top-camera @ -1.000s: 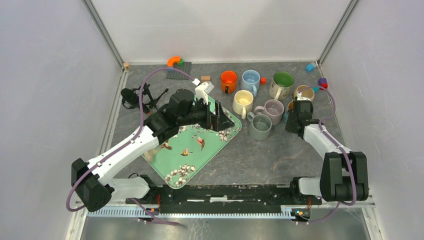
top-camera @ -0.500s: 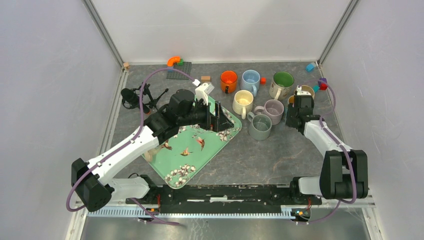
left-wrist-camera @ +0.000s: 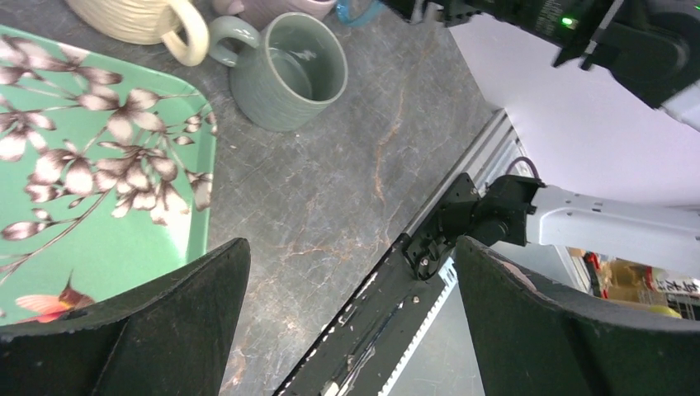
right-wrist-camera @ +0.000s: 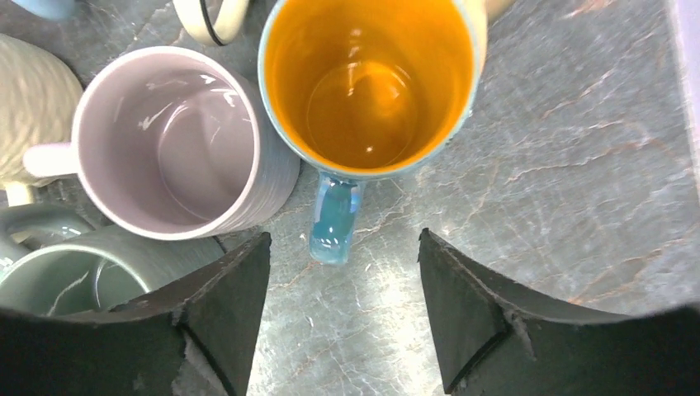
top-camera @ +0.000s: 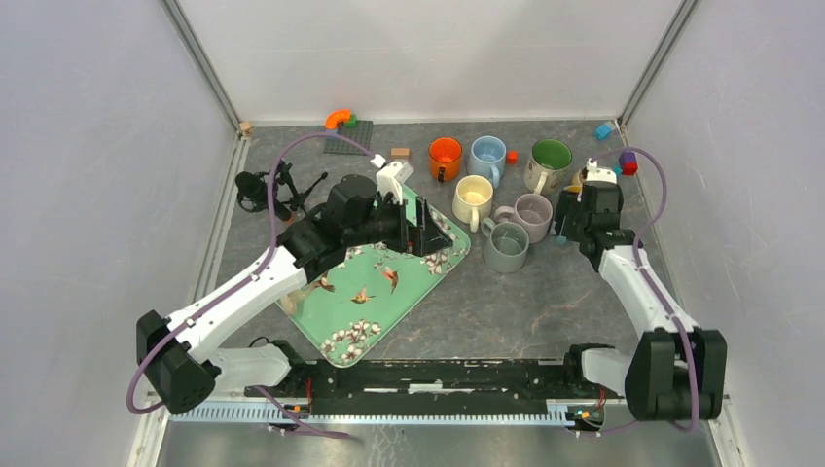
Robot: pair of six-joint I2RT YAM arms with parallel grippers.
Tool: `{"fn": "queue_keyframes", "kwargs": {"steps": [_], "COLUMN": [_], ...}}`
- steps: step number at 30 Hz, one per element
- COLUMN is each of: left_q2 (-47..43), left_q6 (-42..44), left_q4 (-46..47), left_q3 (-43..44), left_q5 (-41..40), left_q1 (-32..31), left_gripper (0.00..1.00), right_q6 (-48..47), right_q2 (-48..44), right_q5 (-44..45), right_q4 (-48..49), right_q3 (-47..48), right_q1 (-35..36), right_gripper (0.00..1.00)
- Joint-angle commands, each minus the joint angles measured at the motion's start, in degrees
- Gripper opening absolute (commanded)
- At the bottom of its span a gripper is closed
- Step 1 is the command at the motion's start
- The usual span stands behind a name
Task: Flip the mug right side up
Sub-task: Place the cup at the corner of the board, then turn over the cup on the tray.
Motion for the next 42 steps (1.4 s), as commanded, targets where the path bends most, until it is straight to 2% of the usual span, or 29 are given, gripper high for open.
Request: {"fn": "queue_keyframes", "kwargs": {"steps": [1,4,7,11,17,23,30,36,42], "left_q2": [-3.36,-5.23,-8.01,-12.69,-19.9,-26.19,-27.04,-25.09,-23.86], "left_q6": [1.57,1.24,-0.12,-3.03,-10.87,-21.86,-31.63,-38.08,-37.87], "left_q4": [-2.4,-5.02,-7.89,-13.44,-27.22,-37.37,-44.99,-48.37,-46.41], "left_q3": [-0.29,-1.01,-2.58,-4.85,-7.26,-10.44,-14.43,-17.17,-19.9], "left_q5": [-5.05,-10.1,-16.72,-27.24,-46.95,-58.9,-70.98,-75.18,-74.59], "left_q1": [-0.13,-0.13,-0.13,-0.09,-0.13,-0.09,-0.06,0.86,3.35], "left_gripper": [1.0,1.0,1.0,1.0,1.0,1.0,1.0,1.0,1.0], "right_q6": [-1.86,-2.42,-2.73,-2.22,-0.87,0.83,2.13,2.44,2.75], "right_q2": [-6.37,-9.13,-11.26,-12.89,-13.86,-12.71,-9.76,-8.17,-7.62], "right_q5": [-0.21,-1.44,-4.92,-8.99,-13.63,-15.77,-15.85,-15.97,-15.94], "right_q4": [-1.07,-1.93,-2.04,-1.42,2.21,6.42,9.31,10.14,10.91], "right_q3": [0.79,1.13,1.49,1.58,0.79,-0.07,0.7,1.48,1.32], "right_q1": [-0.24,-0.25,-0.24,0.28,3.57,8.33,14.68,17.47,18.7], "right_gripper": [0.76,0.84,0.98,0.98,0.98,0.98,0.98,0.98,0.98]}}
